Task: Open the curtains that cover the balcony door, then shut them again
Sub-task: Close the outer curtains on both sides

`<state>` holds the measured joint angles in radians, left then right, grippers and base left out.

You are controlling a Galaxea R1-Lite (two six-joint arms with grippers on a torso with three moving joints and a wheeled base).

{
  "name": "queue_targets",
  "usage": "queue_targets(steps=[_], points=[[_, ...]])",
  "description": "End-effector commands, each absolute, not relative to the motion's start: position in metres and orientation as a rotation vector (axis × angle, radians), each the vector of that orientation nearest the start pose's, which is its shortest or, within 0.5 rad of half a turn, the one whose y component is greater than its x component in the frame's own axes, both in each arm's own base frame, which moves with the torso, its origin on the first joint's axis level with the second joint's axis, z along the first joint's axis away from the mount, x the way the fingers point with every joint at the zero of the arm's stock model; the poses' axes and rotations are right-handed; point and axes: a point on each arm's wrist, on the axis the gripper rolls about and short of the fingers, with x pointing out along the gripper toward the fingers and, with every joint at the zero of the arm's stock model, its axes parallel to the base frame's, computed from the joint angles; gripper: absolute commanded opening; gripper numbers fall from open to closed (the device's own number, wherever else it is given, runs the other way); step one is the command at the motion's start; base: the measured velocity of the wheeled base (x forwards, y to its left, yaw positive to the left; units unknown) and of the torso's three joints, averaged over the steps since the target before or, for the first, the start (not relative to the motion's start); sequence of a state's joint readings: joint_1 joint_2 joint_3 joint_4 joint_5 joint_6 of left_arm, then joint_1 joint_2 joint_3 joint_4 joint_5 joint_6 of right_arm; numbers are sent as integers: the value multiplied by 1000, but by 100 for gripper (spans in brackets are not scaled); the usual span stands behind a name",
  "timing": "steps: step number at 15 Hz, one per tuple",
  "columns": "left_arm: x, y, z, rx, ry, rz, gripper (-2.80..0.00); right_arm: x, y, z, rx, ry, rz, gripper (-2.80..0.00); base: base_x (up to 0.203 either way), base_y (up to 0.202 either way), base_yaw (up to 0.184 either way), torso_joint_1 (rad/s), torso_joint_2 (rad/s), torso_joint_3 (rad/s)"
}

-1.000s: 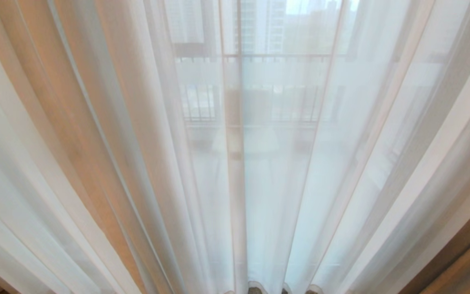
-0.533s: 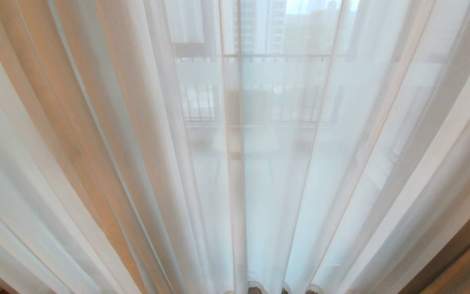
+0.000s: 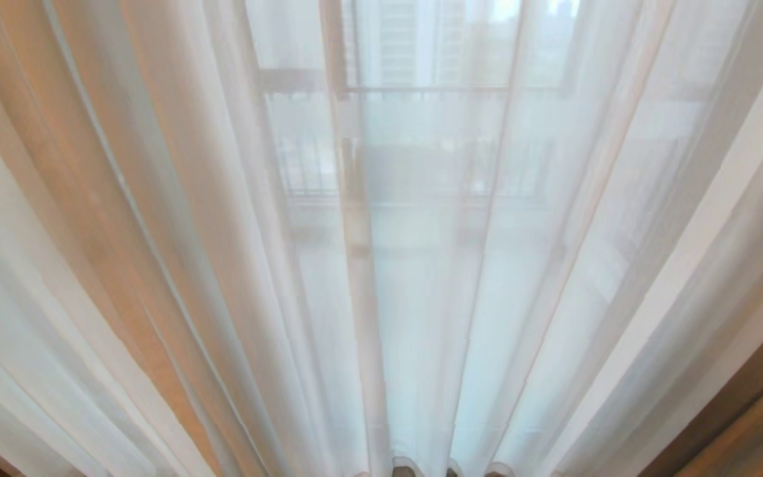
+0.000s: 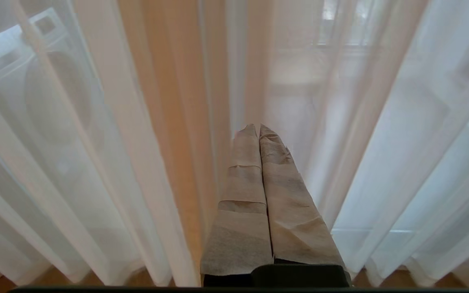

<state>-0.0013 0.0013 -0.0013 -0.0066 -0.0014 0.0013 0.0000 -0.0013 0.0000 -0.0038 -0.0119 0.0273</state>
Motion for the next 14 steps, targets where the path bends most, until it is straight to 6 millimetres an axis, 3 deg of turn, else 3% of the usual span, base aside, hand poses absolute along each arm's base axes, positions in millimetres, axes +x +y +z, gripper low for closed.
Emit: queue_targets(steps=[1, 14], points=[[-23, 0, 77, 2, -9, -3, -280, -23, 0, 76, 28, -5, -12, -280, 0, -192, 4, 7, 1, 1], [-23, 0, 77, 2, -9, -3, -280, -23, 0, 76, 28, -5, -12, -280, 0, -189, 1, 2, 1, 1]])
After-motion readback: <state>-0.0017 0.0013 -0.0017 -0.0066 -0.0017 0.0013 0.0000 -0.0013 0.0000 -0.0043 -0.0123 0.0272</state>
